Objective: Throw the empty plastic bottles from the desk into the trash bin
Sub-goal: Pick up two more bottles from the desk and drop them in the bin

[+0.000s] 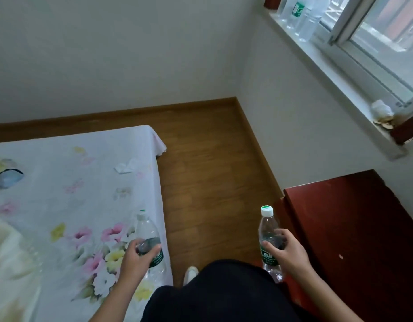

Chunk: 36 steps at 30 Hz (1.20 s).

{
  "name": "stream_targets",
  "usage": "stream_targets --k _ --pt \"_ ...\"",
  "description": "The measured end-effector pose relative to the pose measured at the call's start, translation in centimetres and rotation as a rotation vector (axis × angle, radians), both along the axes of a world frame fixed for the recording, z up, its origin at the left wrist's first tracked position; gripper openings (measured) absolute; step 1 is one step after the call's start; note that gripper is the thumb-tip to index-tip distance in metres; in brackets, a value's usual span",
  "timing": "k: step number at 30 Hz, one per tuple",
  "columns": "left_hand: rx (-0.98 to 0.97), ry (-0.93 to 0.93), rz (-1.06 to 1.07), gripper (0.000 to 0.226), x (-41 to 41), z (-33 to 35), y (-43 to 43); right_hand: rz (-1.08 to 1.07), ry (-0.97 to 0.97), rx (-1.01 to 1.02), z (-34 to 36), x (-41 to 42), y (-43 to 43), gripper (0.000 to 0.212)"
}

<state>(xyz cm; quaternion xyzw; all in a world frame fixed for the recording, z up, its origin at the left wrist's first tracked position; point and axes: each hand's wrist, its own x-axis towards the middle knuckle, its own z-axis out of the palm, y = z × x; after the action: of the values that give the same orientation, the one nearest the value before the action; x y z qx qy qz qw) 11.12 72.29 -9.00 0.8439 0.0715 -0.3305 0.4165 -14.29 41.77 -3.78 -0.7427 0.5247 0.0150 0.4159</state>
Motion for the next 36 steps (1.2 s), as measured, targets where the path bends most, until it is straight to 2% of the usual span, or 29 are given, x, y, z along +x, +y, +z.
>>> stream_targets --k 4,11,17,23,27,29,32,36 --pt "-0.051 -0.05 -0.058 0.056 4.2 1.3 -4.5 -0.035 0.04 0.011 -1.1 1.8 -1.7 0.051" --pt "0.0 -0.091 -0.084 0.051 12.2 1.5 -11.8 0.001 0.058 0.051 -3.9 9.5 -9.4 0.053" --pt "0.146 -0.008 0.008 0.051 16.9 1.0 -15.8 0.059 0.007 0.095 -3.5 20.1 -18.3 0.054" --pt "0.182 0.032 0.188 0.049 20.5 0.4 -17.6 0.237 -0.085 0.131 -1.8 33.2 -25.3 0.056" --pt "0.196 0.072 0.301 0.057 23.8 -0.1 -18.3 0.349 -0.118 0.078 -0.7 41.9 -28.6 0.05" --pt "0.185 0.086 0.332 0.053 26.5 -0.7 -19.2 0.379 -0.127 0.071 -0.8 45.8 -30.1 0.05" --pt "0.17 0.091 0.34 0.047 31.9 -1.2 -21.6 0.374 -0.107 0.081 -1.2 50.5 -32.4 0.049" --pt "0.15 0.095 0.252 0.056 40.2 -1.5 -25.7 0.296 -0.036 0.066 -2.1 54.3 -35.4 0.05"
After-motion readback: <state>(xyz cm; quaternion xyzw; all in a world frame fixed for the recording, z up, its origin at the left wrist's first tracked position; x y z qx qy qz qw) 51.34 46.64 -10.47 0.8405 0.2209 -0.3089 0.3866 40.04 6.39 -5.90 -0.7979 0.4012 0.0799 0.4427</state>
